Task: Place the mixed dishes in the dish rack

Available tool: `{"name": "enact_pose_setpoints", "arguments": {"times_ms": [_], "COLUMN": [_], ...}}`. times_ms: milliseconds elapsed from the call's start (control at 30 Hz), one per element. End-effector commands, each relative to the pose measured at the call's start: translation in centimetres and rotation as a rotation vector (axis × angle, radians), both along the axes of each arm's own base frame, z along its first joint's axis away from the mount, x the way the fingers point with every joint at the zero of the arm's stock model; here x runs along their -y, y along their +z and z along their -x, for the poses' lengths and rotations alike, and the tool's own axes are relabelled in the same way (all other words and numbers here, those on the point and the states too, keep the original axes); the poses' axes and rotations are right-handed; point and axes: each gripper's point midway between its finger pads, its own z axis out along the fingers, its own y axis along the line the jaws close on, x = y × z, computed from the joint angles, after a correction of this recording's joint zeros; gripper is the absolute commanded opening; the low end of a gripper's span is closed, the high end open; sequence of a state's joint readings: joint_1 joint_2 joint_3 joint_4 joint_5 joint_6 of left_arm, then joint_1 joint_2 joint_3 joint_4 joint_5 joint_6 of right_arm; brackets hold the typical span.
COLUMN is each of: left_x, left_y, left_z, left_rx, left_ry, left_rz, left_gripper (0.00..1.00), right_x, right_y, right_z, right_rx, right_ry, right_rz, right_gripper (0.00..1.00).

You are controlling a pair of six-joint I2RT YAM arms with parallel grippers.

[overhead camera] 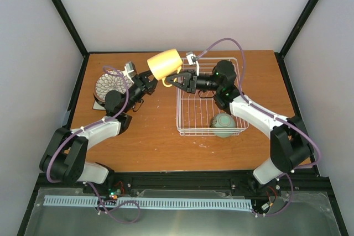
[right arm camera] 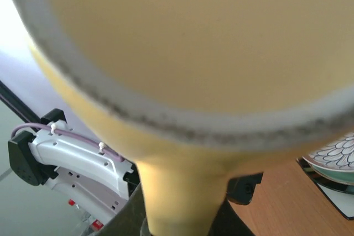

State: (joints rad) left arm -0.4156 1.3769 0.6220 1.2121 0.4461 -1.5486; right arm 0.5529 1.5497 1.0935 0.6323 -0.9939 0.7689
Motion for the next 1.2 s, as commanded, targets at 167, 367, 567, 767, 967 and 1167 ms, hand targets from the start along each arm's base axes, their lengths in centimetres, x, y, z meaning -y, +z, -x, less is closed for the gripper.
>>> {"name": "enact_pose_setpoints", "arguments": {"times_ms": [167,367,567,767,967,1167], "left_x": [0.0,-0.2,-1.8,-8.2,-14.0,-15.5], "left_y": [2.7,2.5,3.6,5.3,3.9,1.0], "left_z": [1.5,1.5,0.9,2.2,4.1,4.2], "left_rx": [0.091,0.091,0.128,0.143,0.139,0.112], "left_ry": [-0.031,0.004,0.181,0.554,0.840,0.896], "left_rz": [0.050,-0.003,-0.269,-0.545,-0.809,-0.964], "left_gripper": [0.04,0.39,0.96,1.00,1.00,1.00], "right_x": [-0.4,0.4,3.3,7.7,10.9,13.9], "right_y": [1.5,0.9,0.4,0.6,-2.6,-5.6], "right_z": [0.6,0.5,-0.4,-1.2,-0.6,1.4], "right_rx": [0.085,0.117,0.123,0.153,0.122,0.054], "right_ry": [0.012,-0.059,-0.188,-0.357,-0.493,-0.581], "right_rz": [-0.015,0.059,0.118,0.210,0.450,0.597], "right_gripper": [0.03,0.03,0.03,0.03,0.03,0.03]}}
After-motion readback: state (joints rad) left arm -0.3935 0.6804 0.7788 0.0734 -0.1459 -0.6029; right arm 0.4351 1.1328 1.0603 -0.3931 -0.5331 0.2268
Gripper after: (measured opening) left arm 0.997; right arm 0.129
